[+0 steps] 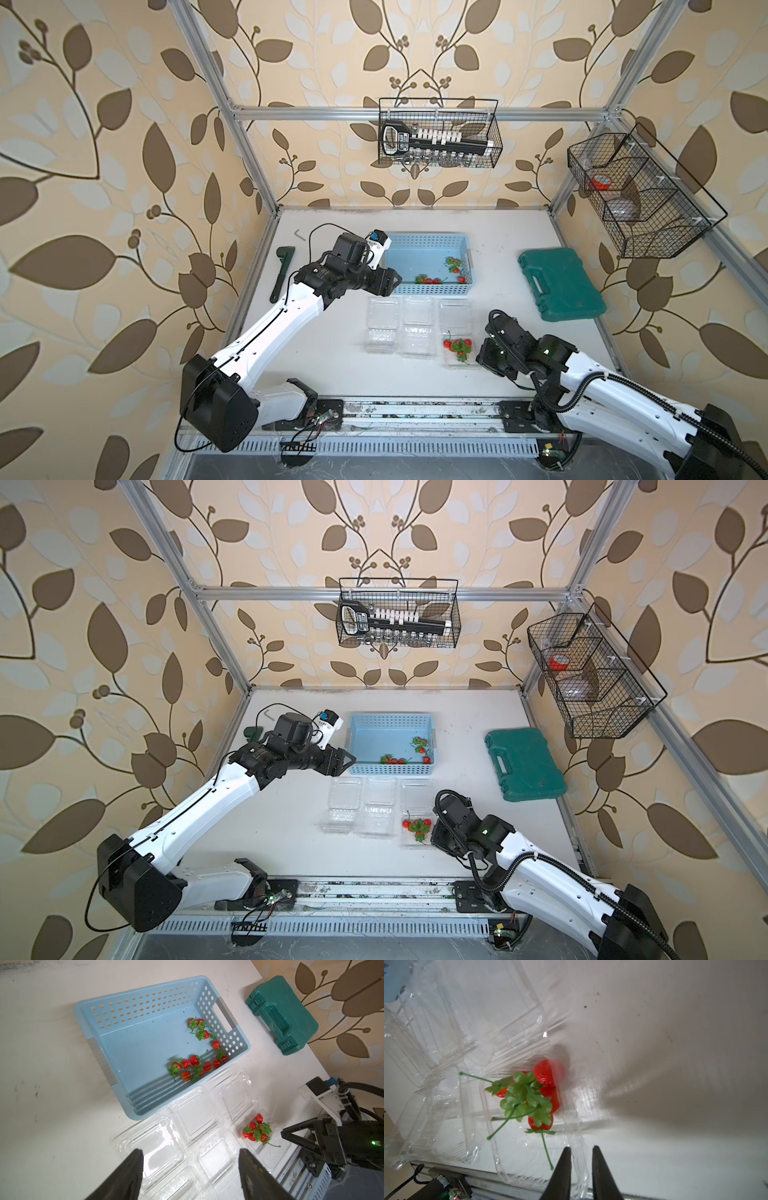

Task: Pack strawberries into containers
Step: Move the packing box to the center of the board.

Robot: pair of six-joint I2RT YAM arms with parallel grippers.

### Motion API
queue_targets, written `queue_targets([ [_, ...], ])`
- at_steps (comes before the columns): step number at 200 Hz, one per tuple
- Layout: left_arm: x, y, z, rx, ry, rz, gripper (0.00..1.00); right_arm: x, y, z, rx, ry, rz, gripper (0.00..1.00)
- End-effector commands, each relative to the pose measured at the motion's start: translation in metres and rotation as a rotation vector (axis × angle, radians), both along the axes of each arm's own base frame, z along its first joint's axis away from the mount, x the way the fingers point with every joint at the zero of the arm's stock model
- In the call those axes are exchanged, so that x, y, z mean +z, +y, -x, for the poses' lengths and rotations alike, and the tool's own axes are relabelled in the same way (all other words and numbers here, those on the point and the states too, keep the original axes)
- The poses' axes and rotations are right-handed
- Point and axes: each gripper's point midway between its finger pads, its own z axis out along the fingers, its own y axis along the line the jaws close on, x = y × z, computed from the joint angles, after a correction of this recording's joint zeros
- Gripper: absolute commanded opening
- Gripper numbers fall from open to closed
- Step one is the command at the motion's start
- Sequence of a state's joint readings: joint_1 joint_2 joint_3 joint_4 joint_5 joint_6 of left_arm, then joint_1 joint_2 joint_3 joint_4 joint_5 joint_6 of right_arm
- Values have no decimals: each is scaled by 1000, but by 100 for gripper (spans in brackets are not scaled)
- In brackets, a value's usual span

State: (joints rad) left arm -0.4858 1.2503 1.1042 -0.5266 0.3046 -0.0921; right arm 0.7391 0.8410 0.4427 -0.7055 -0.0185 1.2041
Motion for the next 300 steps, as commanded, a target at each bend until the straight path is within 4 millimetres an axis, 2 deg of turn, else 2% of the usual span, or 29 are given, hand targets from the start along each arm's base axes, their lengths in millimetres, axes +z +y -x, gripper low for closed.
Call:
queue_targets([
  [1, 8, -4, 3, -14, -27, 22, 74, -7, -6, -1, -29, 3, 24, 14],
  [44, 5, -5, 4, -15, -15, 24, 74, -6, -12, -12, -4, -24, 72, 4],
  [73, 5, -5, 4, -14, -14, 26, 73, 1, -22, -28, 2, -50, 106, 1],
  [138, 1, -10, 2, -20, 1, 40, 73, 21, -26, -64, 98, -127, 221, 0],
  [186, -13, -22, 0, -34, 35, 60, 73, 11, -19, -70, 190, -125, 242, 0],
  [206, -13, -31, -5, -47, 45, 87, 73, 7, -18, -72, 226, -135, 252, 0],
  [256, 1, -61, -23, -95, 26, 128, 73, -4, -7, -80, 299, -127, 255, 2],
  [260, -8, -64, -27, -97, 46, 116, 73, -5, -7, -81, 301, -124, 257, 2],
  [300, -6, -88, -41, -139, 40, 121, 73, -14, -4, -90, 329, -121, 284, 7],
])
